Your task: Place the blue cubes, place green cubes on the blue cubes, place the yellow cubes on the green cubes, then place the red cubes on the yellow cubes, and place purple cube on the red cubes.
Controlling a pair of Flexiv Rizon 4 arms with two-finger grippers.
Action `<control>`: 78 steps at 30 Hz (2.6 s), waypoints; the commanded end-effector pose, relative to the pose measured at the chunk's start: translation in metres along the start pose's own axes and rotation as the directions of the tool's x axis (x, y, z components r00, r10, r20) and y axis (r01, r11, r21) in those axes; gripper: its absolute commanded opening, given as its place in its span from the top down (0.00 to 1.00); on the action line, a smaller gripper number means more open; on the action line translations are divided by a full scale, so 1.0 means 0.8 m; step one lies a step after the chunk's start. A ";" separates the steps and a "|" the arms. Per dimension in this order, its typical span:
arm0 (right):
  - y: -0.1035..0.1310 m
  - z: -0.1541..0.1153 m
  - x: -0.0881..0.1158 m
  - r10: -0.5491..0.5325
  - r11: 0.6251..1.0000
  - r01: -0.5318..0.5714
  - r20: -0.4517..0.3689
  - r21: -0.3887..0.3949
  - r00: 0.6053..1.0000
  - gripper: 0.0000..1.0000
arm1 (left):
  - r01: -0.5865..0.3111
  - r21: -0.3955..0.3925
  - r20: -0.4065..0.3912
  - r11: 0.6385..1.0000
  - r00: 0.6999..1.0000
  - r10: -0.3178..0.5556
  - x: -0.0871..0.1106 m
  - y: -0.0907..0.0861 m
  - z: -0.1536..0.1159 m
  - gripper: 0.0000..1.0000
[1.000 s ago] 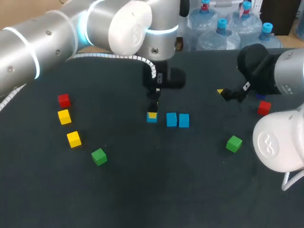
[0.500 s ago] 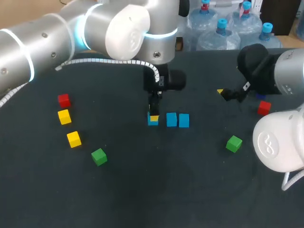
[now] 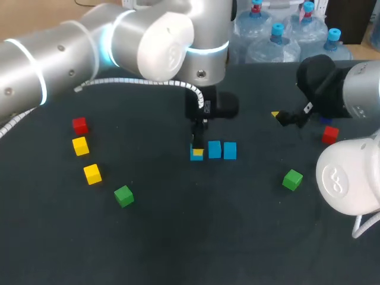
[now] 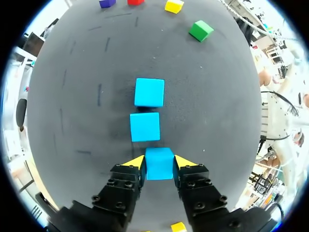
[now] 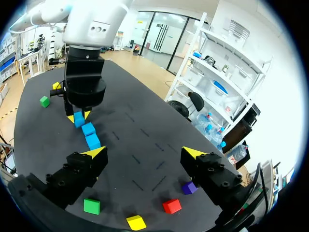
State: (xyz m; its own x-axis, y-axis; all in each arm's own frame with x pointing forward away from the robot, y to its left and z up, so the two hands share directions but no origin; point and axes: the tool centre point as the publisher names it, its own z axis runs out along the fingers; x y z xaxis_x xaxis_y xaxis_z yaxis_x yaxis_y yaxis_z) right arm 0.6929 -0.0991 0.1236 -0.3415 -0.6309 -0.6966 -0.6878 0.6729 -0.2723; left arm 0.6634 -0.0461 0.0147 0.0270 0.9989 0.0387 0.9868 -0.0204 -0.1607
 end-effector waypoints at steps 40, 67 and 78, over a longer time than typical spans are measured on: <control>-0.001 -0.001 0.000 0.000 1.000 0.000 -0.001 -0.002 1.000 0.00 | 0.010 0.010 -0.007 1.000 1.000 -0.010 -0.005 0.023 0.008 1.00; -0.001 -0.001 0.000 0.000 1.000 0.000 -0.001 -0.002 1.000 0.00 | 0.015 0.014 -0.002 1.000 1.000 -0.015 -0.005 0.022 0.007 1.00; -0.001 -0.001 0.000 0.000 1.000 0.000 -0.001 -0.002 1.000 0.00 | 0.015 0.025 -0.002 1.000 1.000 -0.015 -0.005 0.022 0.007 0.00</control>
State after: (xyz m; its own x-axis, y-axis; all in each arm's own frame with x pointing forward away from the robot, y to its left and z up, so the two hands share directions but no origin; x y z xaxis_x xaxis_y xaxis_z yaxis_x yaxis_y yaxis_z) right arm 0.6929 -0.0991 0.1236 -0.3415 -0.6309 -0.6966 -0.6878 0.6729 -0.2723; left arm 0.6766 -0.0495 0.0064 0.0114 0.9991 0.0404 0.9840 -0.0041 -0.1779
